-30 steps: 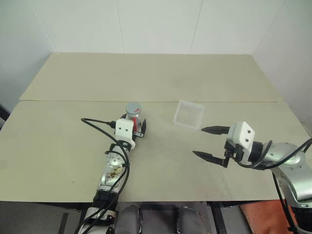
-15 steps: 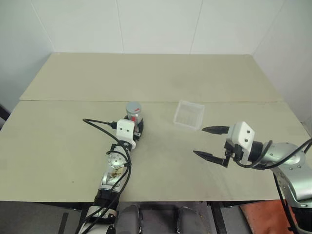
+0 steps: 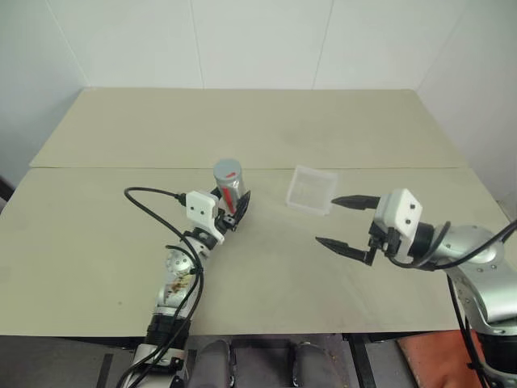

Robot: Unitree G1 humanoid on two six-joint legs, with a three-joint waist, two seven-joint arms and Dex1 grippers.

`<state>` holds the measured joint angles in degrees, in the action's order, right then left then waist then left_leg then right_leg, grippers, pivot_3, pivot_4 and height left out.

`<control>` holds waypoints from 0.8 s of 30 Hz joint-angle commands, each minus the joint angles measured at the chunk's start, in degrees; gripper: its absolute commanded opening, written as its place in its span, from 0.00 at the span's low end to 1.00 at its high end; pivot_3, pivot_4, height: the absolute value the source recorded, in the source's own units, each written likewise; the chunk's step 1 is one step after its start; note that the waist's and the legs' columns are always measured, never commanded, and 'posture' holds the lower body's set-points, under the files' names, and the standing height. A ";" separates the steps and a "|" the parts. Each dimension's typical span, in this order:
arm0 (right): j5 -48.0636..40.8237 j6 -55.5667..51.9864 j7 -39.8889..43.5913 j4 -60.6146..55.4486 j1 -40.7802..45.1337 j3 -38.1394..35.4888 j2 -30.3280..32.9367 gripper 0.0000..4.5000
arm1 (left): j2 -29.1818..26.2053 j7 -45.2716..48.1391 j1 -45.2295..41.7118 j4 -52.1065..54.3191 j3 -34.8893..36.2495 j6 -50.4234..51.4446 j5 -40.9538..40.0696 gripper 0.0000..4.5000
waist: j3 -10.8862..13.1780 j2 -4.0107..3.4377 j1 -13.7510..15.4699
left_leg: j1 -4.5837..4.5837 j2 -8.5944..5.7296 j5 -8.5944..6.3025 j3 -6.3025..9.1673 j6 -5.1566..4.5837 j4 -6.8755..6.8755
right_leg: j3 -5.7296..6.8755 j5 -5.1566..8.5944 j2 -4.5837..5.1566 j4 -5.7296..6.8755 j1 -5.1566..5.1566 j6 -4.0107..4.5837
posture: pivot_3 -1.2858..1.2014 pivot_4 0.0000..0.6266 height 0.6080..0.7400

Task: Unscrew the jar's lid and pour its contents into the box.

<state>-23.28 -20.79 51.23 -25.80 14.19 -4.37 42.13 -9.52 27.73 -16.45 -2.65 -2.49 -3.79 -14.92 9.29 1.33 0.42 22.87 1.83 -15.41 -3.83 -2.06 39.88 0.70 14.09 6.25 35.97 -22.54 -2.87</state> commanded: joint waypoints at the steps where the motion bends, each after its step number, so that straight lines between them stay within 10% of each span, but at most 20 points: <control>1: -3.04 -3.53 -3.89 -3.79 4.55 2.08 -3.71 1.00 | -4.85 8.25 0.79 6.98 -3.35 5.99 -2.44 0.61 | -0.01 -0.03 -0.24 | -0.01 0.00 0.00 0.00 0.01 0.00 | -0.01 0.00 -0.01 0.01 0.00 0.00 | 0.52 0.24 1.00; 24: -3.63 -14.37 -16.43 -6.63 13.41 10.88 -16.73 1.00 | -8.94 17.15 -1.19 9.85 -4.56 12.50 -5.43 0.61 | -0.01 -0.03 0.15 | 0.45 -0.04 0.02 -0.02 0.01 0.04 | -0.03 0.00 0.00 0.11 -0.52 0.00 | 0.52 0.24 1.00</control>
<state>-27.06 -35.16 35.76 -31.54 26.33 6.60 25.76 -18.55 44.51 -17.09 5.85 -7.01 9.65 -20.29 9.28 1.30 0.57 23.32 1.79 -15.39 -3.85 -2.05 39.92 0.67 14.09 6.25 36.08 -23.06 -2.87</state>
